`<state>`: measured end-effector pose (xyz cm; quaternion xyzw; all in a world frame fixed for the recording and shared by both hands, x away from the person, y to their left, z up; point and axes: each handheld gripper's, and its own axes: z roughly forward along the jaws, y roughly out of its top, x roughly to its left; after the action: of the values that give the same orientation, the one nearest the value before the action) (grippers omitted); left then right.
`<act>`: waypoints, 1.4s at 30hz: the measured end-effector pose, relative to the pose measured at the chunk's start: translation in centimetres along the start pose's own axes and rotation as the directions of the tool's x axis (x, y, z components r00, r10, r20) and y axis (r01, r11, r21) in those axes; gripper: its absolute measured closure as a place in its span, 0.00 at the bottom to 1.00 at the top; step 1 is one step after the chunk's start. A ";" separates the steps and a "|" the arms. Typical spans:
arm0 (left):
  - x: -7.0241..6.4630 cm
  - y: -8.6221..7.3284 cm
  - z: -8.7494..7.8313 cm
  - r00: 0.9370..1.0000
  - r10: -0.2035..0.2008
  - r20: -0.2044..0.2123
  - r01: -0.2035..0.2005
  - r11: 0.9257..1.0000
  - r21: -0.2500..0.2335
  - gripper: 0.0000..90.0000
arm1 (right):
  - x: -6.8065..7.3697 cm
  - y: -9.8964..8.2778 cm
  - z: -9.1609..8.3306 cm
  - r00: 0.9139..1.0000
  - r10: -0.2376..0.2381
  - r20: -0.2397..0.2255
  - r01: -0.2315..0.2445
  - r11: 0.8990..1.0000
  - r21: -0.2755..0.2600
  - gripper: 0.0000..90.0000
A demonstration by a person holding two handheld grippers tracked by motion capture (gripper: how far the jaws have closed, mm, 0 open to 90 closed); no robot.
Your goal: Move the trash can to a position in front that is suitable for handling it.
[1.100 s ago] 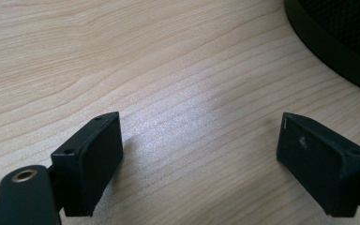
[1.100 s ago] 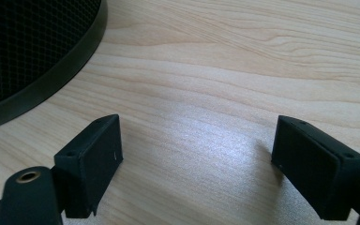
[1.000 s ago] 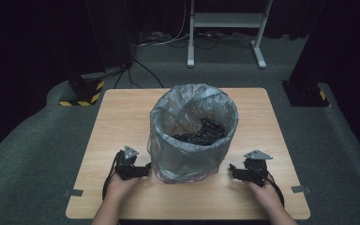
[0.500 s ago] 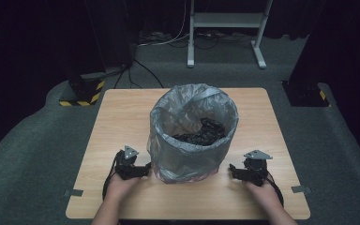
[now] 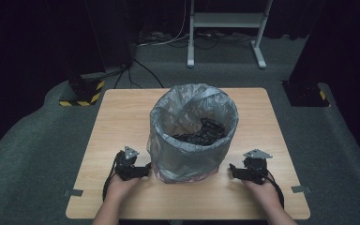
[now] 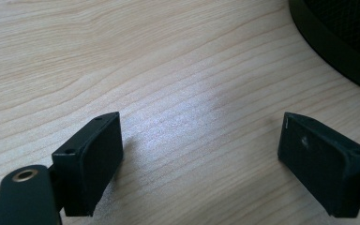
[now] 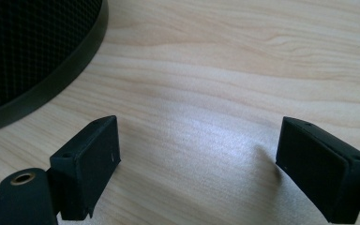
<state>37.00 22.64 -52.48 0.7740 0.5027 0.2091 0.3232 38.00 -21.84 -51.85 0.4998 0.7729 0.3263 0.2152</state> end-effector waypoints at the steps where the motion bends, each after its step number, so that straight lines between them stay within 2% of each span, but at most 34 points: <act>1: 0.0 0.1 0.0 1.000 0.002 -0.002 -0.002 1.000 0.005 0.16 | 0.0 0.1 -0.1 1.000 -0.006 0.000 0.006 1.000 -0.010 0.15; 4: -0.3 0.5 -0.1 1.000 0.015 -0.004 -0.015 1.000 0.002 0.16 | 0.0 0.4 -0.6 1.000 -0.021 0.002 0.021 0.999 -0.046 0.15; 8: -0.5 1.0 -0.3 1.000 0.029 0.006 -0.029 1.000 -0.008 0.16 | -0.1 0.6 -0.9 1.000 -0.016 -0.006 0.015 0.997 -0.070 0.15; 13: -0.9 1.8 -1.0 0.998 0.065 0.002 -0.065 0.997 -0.032 0.16 | -0.5 0.9 -1.6 1.000 -0.008 -0.013 0.006 0.994 -0.112 0.14; 19: -0.8 2.4 -2.2 0.999 0.048 -0.003 -0.049 0.997 -0.067 0.16 | -1.0 1.6 -2.7 1.000 0.005 0.000 -0.004 0.985 -0.170 0.14; 23: -0.6 2.8 -3.2 1.000 0.031 -0.006 -0.031 0.993 -0.113 0.16 | -1.0 1.8 -3.2 1.000 0.002 0.007 0.000 0.979 -0.205 0.14; 27: -0.1 3.2 -4.3 1.000 0.006 -0.018 -0.009 0.986 -0.165 0.16 | -0.9 2.3 -3.9 1.000 -0.012 0.022 0.017 0.969 -0.245 0.14; 29: 0.1 3.2 -4.5 1.000 0.002 -0.020 -0.005 0.985 -0.171 0.16 | -0.9 2.4 -4.0 1.000 -0.017 0.026 0.023 0.967 -0.253 0.15; 32: 0.4 3.4 -5.1 0.999 -0.021 -0.024 0.016 0.979 -0.205 0.16 | -0.6 2.8 -4.6 0.999 -0.033 0.034 0.041 0.956 -0.292 0.15; 33: 0.5 3.4 -5.2 0.999 -0.023 -0.028 0.017 0.977 -0.211 0.16 | -0.6 2.8 -4.6 0.999 -0.033 0.034 0.041 0.956 -0.292 0.15; 34: 0.6 3.5 -5.4 0.999 -0.031 -0.026 0.025 0.975 -0.221 0.16 | -0.5 2.9 -4.9 0.999 -0.037 0.036 0.046 0.950 -0.309 0.15; 35: 0.6 3.6 -5.5 0.999 -0.039 -0.023 0.032 0.972 -0.231 0.16 | -0.5 2.9 -4.9 0.999 -0.037 0.036 0.046 0.950 -0.309 0.15; 36: 0.7 3.6 -5.7 0.999 -0.044 -0.025 0.037 0.970 -0.241 0.16 | -0.4 3.1 -5.1 0.998 -0.047 0.039 0.057 0.944 -0.326 0.15; 39: 0.9 3.8 -6.1 0.998 -0.057 -0.035 0.046 0.962 -0.268 0.16 | -0.2 3.3 -5.4 0.998 -0.059 0.039 0.068 0.935 -0.347 0.15; 42: 1.1 4.0 -6.6 0.997 -0.074 -0.037 0.059 0.950 -0.307 0.16 | 0.0 3.5 -5.6 0.997 -0.062 0.039 0.072 0.931 -0.357 0.15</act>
<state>35.73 24.42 -44.97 0.6921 0.4977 0.2919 0.4337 36.53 -22.45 -45.42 0.4301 0.7141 0.4472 0.3242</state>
